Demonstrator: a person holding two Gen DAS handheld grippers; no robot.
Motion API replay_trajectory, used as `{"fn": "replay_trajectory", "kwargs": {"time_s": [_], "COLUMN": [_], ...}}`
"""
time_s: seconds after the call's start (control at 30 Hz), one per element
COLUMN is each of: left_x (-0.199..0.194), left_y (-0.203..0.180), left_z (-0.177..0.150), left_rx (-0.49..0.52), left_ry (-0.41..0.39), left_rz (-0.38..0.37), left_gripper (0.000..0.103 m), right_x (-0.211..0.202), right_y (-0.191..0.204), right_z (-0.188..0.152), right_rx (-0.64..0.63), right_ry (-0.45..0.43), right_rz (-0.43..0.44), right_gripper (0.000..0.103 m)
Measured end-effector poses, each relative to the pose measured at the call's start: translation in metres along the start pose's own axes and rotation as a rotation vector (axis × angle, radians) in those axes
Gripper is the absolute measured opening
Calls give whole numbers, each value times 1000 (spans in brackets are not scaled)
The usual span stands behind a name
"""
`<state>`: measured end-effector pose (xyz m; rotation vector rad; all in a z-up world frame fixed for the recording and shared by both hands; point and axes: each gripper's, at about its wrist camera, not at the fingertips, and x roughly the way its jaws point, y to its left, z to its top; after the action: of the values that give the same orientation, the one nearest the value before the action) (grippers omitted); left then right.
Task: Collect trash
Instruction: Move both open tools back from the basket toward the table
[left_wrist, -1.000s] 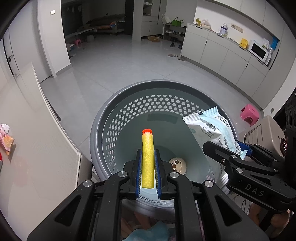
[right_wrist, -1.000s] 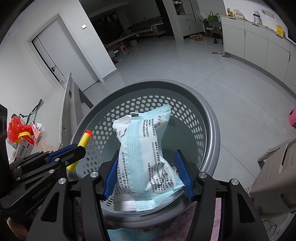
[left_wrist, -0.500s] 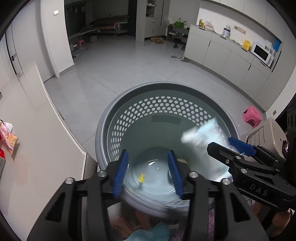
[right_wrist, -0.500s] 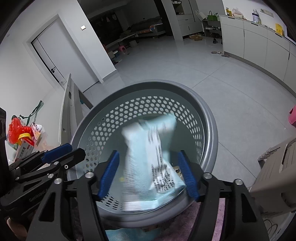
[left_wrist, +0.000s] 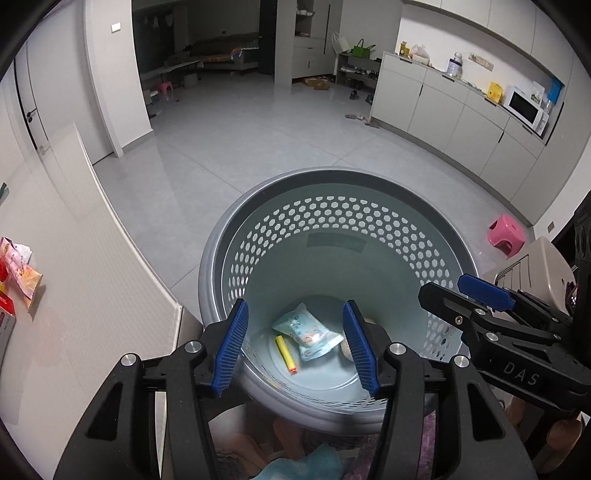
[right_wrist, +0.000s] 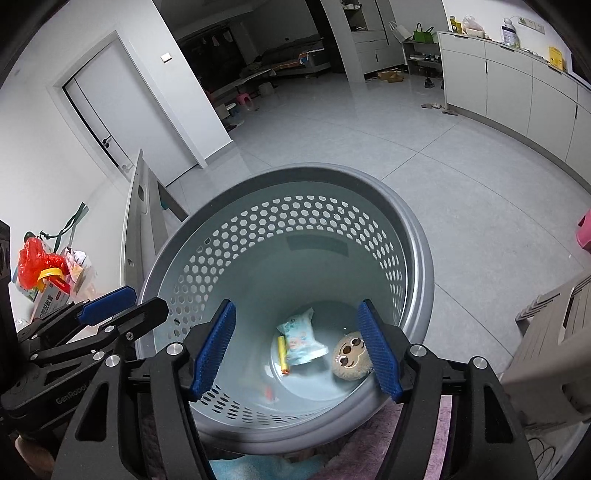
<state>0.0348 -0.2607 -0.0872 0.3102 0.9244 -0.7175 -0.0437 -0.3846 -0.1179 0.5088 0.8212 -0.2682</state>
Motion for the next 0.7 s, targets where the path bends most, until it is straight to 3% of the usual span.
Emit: {"fn": "replay_trajectory", "kwargs": {"time_s": [0.7], "left_x": [-20], "left_y": [9], "left_z": [-4], "left_rx": [-18], "left_ry": [-44], "left_rz": [7], "left_gripper": [73], "right_x": [-15], "right_y": [10], "right_z": [-2], "right_rx": [-15], "right_ry": [-23], "right_rz": [-10], "right_gripper": [66]}}
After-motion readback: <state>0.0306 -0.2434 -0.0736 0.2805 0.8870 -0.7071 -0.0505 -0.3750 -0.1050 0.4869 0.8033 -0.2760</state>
